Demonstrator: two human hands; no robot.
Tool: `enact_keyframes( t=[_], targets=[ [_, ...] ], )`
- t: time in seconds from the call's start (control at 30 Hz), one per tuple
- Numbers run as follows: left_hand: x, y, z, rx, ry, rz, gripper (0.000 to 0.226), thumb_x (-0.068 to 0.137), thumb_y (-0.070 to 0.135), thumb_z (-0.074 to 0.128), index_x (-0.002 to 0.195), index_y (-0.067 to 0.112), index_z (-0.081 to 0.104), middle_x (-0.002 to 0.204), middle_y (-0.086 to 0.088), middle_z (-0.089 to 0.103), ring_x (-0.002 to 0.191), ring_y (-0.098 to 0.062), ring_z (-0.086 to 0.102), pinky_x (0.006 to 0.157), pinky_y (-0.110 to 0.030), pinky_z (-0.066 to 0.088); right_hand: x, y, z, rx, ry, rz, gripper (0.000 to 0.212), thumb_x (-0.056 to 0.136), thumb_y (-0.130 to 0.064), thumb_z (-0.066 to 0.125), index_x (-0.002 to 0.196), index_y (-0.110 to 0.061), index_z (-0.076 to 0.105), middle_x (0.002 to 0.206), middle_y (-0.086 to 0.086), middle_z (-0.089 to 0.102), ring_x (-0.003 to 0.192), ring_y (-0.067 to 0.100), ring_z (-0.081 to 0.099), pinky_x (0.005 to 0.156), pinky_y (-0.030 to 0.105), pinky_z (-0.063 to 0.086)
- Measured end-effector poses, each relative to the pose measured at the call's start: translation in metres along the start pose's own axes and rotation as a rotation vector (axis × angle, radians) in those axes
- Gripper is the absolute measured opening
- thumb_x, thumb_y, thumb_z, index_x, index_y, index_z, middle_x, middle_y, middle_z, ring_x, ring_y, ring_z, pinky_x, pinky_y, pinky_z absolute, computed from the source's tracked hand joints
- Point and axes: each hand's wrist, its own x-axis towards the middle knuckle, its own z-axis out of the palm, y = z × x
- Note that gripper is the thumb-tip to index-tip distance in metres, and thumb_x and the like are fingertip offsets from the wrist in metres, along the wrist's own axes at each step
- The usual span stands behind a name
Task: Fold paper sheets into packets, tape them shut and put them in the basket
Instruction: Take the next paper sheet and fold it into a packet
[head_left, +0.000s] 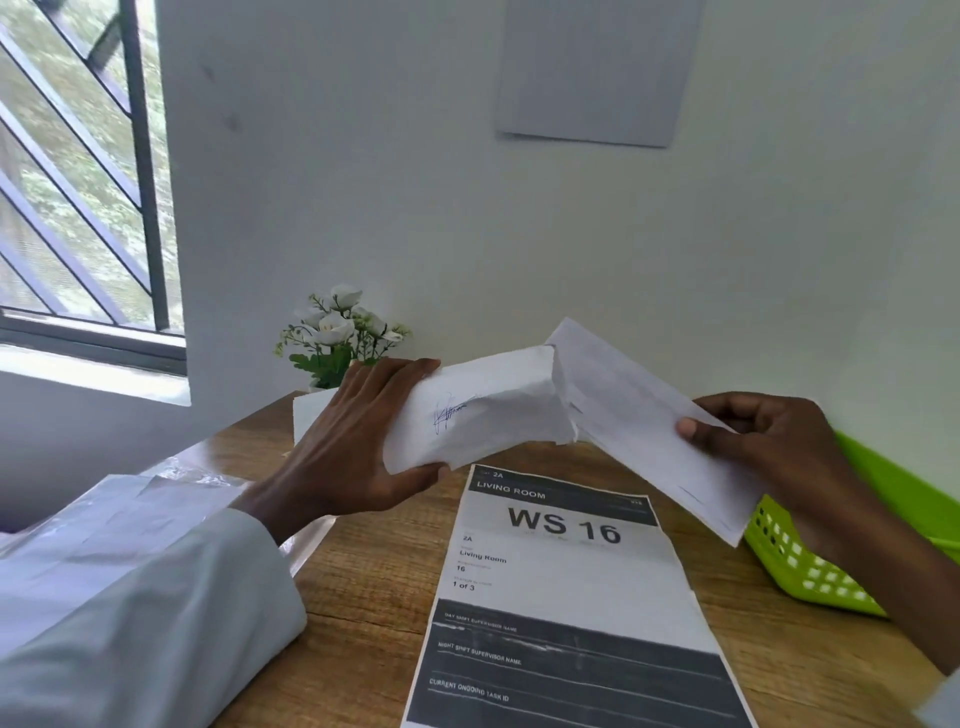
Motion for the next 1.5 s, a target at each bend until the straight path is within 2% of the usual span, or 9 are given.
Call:
enact_keyframes(
  t=[0.07, 0.2, 0.43, 0.77, 0.93, 1.1, 1.3, 1.4, 1.5],
  targets=[
    [-0.001, -0.004, 0.002, 0.003, 0.004, -0.038, 0.096, 0.066, 0.062, 0.074, 0.142, 0.018, 0.035, 0.134, 0.001, 0.042, 0.114, -0.017, 0.041, 0.09, -0.031, 0.042, 0.0, -0.004, -0.003, 0.037, 0.024, -0.003, 0.012, 0.076, -0.009, 0.079, 0.088, -0.012, 0.077, 0.084, 0.004, 0.078, 0.072, 0.012, 0.068, 0.061, 0.014, 0.053],
    [-0.004, -0.01, 0.005, -0.023, -0.004, -0.093, 0.098, 0.066, 0.063, 0.074, 0.144, 0.02, 0.032, 0.135, 0.002, 0.041, 0.116, -0.016, 0.039, 0.093, -0.034, 0.044, 0.0, -0.011, -0.011, 0.092, 0.064, -0.032, 0.014, 0.076, -0.005, 0.077, 0.088, -0.012, 0.076, 0.086, -0.001, 0.077, 0.067, 0.005, 0.068, 0.059, 0.011, 0.053],
    [-0.004, -0.012, 0.006, -0.021, -0.015, -0.077, 0.099, 0.067, 0.061, 0.074, 0.145, 0.021, 0.03, 0.136, 0.002, 0.038, 0.117, -0.017, 0.038, 0.096, -0.035, 0.041, -0.004, -0.014, -0.012, 0.041, -0.072, -0.014, 0.012, 0.076, -0.004, 0.076, 0.086, -0.011, 0.078, 0.08, 0.004, 0.078, 0.066, 0.008, 0.068, 0.058, 0.015, 0.053],
    [-0.005, -0.012, 0.005, -0.058, -0.015, -0.113, 0.099, 0.067, 0.065, 0.071, 0.146, 0.022, 0.028, 0.136, 0.003, 0.037, 0.117, -0.013, 0.037, 0.091, -0.033, 0.041, -0.004, -0.016, -0.019, 0.076, -0.037, -0.044, 0.016, 0.075, 0.0, 0.075, 0.078, -0.016, 0.077, 0.075, 0.001, 0.078, 0.062, 0.006, 0.068, 0.056, 0.012, 0.054],
    [-0.003, -0.008, 0.003, -0.066, -0.041, -0.046, 0.101, 0.067, 0.063, 0.074, 0.146, 0.019, 0.029, 0.137, 0.002, 0.037, 0.119, -0.016, 0.038, 0.092, -0.033, 0.045, -0.004, -0.012, -0.017, -0.058, -0.087, -0.043, 0.013, 0.077, -0.004, 0.077, 0.088, -0.01, 0.078, 0.083, 0.005, 0.078, 0.07, 0.009, 0.07, 0.061, 0.015, 0.054],
    [-0.002, -0.005, 0.005, 0.03, -0.11, 0.065, 0.103, 0.067, 0.067, 0.071, 0.147, 0.018, 0.029, 0.136, -0.001, 0.039, 0.118, -0.019, 0.04, 0.096, -0.033, 0.043, -0.005, -0.014, -0.018, -0.225, -0.166, -0.092, 0.019, 0.078, -0.003, 0.077, 0.084, -0.021, 0.077, 0.08, -0.016, 0.077, 0.067, -0.009, 0.067, 0.06, 0.003, 0.048],
    [-0.002, -0.007, 0.006, 0.096, -0.163, 0.085, 0.106, 0.066, 0.07, 0.069, 0.148, 0.019, 0.025, 0.137, -0.002, 0.038, 0.119, -0.019, 0.037, 0.098, -0.032, 0.036, -0.001, -0.012, -0.025, -0.332, -0.221, -0.097, 0.025, 0.078, -0.003, 0.077, 0.08, -0.028, 0.075, 0.071, -0.027, 0.072, 0.065, -0.015, 0.063, 0.06, 0.0, 0.044],
    [-0.003, -0.007, 0.006, 0.099, -0.189, 0.086, 0.106, 0.067, 0.072, 0.066, 0.149, 0.02, 0.023, 0.139, -0.002, 0.037, 0.12, -0.018, 0.037, 0.1, -0.034, 0.037, -0.001, -0.013, -0.03, -0.385, -0.302, -0.078, 0.026, 0.079, -0.006, 0.076, 0.081, -0.033, 0.075, 0.076, -0.021, 0.075, 0.072, -0.006, 0.069, 0.06, 0.003, 0.047],
    [-0.003, -0.007, 0.004, 0.08, -0.186, 0.067, 0.105, 0.068, 0.072, 0.065, 0.149, 0.02, 0.024, 0.139, -0.001, 0.037, 0.121, -0.02, 0.038, 0.1, -0.038, 0.042, -0.001, -0.014, -0.034, -0.411, -0.396, -0.039, 0.022, 0.08, -0.008, 0.076, 0.088, -0.028, 0.078, 0.083, -0.011, 0.078, 0.072, 0.0, 0.07, 0.061, 0.007, 0.049]
  ],
)
